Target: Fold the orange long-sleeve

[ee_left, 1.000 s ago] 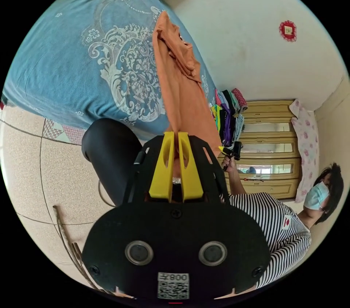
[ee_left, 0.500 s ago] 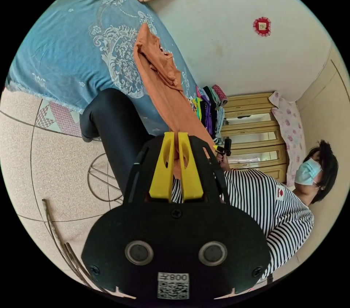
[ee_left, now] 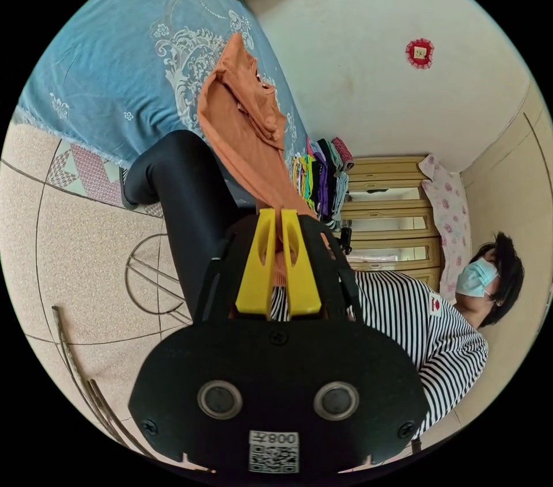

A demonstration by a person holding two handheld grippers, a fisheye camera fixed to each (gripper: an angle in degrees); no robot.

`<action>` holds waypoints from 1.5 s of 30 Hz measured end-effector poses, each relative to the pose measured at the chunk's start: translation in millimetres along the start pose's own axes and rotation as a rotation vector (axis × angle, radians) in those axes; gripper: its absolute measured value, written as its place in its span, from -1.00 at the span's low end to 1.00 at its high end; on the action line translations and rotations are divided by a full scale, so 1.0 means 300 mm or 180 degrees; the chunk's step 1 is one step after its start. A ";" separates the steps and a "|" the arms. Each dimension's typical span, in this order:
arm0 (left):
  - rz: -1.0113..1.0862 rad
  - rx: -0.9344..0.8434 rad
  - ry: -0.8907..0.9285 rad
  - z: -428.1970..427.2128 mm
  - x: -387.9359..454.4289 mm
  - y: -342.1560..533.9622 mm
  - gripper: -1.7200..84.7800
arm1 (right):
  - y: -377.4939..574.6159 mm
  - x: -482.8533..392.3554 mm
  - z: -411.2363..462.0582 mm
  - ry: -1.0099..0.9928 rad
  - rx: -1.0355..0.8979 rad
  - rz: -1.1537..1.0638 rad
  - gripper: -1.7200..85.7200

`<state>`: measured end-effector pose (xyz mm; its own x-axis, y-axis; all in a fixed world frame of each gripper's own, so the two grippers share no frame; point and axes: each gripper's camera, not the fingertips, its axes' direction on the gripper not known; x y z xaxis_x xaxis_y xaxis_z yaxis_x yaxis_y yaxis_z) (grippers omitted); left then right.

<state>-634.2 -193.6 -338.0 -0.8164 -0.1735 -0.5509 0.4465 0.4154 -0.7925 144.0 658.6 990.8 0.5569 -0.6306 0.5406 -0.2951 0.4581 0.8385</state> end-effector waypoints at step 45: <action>-0.0403 0.0658 0.0235 0.407 -0.293 -1.905 -0.90 | -1.829 1.101 -0.076 -0.0251 0.0540 0.0396 -0.93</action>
<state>-772.8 -524.7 131.5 -0.8917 -0.1438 -0.4291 0.3981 0.2017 -0.8949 507.6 213.4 707.8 0.4478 -0.6258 0.6386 -0.4879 0.4275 0.7610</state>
